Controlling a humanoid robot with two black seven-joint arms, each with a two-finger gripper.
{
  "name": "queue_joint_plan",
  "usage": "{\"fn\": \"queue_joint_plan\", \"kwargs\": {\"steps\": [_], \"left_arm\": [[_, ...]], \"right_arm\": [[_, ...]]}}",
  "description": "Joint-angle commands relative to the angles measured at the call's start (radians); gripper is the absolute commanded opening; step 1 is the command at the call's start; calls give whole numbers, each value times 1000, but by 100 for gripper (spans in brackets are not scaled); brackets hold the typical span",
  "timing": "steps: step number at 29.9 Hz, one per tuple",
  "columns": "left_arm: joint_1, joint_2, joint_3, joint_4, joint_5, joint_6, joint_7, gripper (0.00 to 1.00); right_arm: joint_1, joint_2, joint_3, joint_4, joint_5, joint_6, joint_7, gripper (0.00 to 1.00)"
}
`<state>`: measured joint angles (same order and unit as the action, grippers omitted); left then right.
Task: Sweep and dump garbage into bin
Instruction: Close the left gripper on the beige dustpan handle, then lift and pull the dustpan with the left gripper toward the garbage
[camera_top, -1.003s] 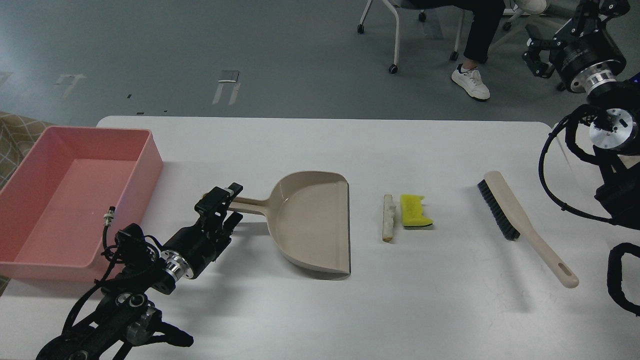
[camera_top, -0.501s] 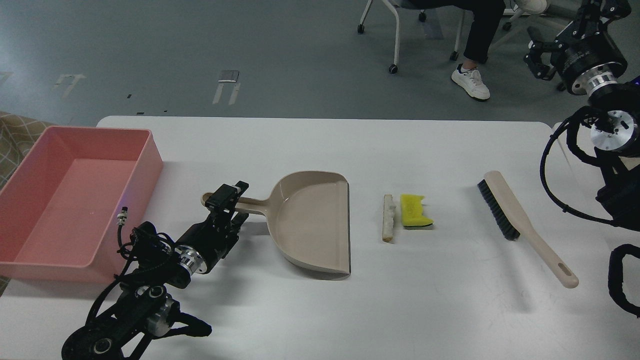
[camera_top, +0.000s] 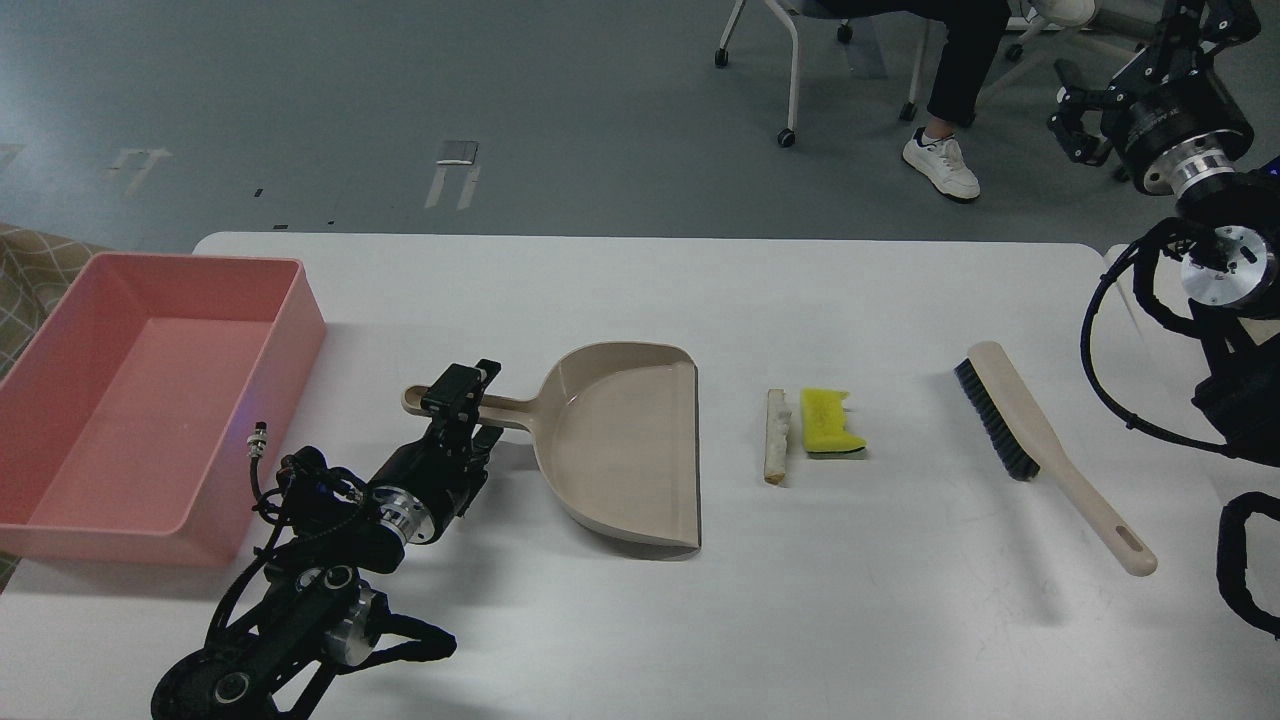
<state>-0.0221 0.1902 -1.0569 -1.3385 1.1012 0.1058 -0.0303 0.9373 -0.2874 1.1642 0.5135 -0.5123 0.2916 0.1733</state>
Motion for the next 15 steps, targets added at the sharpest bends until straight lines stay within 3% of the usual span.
{"fn": "queue_joint_plan", "kwargs": {"steps": [1,11,15], "left_arm": [[2,-3,-3,-2,-3,32,3,87],[1,-21,-5,-2,-3,87,4,89],[-1,-34,-6,-8,-3,89,4,96]], "right_arm": [[0,-1,0,0,0,0,0,100],[0,-3,0,0,0,-2,2,100],[-2,-3,0,0,0,0,2,100]]}}
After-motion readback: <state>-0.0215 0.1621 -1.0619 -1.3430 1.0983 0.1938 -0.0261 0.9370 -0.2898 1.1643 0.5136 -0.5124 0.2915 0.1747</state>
